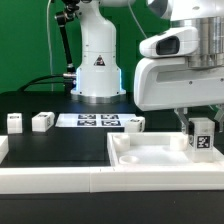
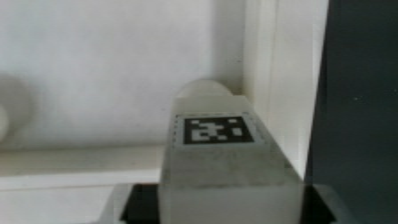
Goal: Assemble square table
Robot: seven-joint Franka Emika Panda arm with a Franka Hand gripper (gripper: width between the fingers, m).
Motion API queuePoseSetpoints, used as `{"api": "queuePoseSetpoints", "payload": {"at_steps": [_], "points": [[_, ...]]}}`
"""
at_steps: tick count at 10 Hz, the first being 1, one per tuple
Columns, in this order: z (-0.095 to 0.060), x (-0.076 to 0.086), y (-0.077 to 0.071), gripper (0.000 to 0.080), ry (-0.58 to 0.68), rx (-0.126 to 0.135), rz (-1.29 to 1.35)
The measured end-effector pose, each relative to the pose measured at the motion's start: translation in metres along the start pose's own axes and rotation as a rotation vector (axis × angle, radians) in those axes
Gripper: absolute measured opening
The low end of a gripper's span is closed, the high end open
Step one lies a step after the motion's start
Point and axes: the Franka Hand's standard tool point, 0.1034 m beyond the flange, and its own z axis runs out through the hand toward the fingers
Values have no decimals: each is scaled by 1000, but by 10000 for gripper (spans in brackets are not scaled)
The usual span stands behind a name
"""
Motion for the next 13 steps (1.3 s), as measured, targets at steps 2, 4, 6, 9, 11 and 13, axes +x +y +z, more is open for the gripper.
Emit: {"api": "queuePoseSetpoints", "payload": {"at_steps": [2,4,6,9,11,13], "points": [[-1,1,1,288,4,0,181],[-1,0,4,291,6,-9,352],[0,-1,9,295,16,-23,515],[-1,-2,15,300,18,-41,576],[-1,-2,15,380,17,-40,552],[-11,-2,12,516,24,-33,470]]}}
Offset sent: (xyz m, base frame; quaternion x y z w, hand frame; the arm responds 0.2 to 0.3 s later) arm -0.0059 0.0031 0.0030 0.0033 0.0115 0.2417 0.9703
